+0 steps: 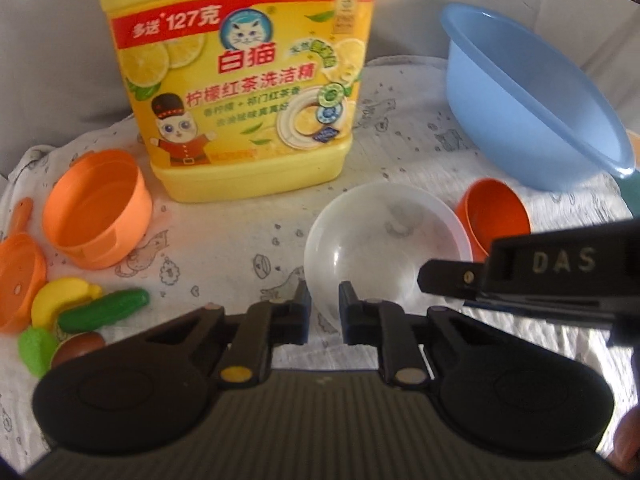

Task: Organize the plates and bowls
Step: 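Carry the clear bowl with both grippers into the blue bowl, open both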

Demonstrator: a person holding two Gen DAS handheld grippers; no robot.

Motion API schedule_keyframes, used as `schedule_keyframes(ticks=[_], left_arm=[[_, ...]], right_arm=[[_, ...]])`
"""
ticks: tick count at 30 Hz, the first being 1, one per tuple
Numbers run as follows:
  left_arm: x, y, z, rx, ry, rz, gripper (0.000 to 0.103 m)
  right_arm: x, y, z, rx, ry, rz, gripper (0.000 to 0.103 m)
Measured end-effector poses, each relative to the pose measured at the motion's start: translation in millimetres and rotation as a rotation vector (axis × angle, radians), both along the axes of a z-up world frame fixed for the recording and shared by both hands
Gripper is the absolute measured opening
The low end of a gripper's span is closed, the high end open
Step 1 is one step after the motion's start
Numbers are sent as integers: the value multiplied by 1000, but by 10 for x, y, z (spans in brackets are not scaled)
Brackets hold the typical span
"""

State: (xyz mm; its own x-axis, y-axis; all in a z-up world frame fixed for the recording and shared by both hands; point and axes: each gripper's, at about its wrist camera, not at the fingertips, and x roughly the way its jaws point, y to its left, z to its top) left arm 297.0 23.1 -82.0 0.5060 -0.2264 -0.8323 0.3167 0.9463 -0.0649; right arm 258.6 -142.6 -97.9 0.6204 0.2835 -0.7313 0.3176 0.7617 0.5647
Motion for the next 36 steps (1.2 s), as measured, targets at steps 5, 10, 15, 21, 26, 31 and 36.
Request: schedule_keyframes(ticks=[5,10,15,21,26,31,36], left_arm=[[-125,50,73,-13,12,3,14],[-339,136,173,-6,22,20,14],[-646,232,298,5,25,41,14],[-1108,311,461,3,28,60,15],[-1502,363,614,-16,20,72,15],[-1887,383,748,-29,11,81,15],[-2234,412,802,-48,10,91,15]], right_arm=[[-84,8,49,-6,-2,22,17],[-229,85,138,-30,-6,72,17],[-507,177,230,-36,-6,124,17],[-957,261,380,-33,-10,176,17],[-1359,274,487,-19,-12,202,17],[-1736,274,573,-16,-12,229,17],[-2093,274,624,-27,-16,252,17]])
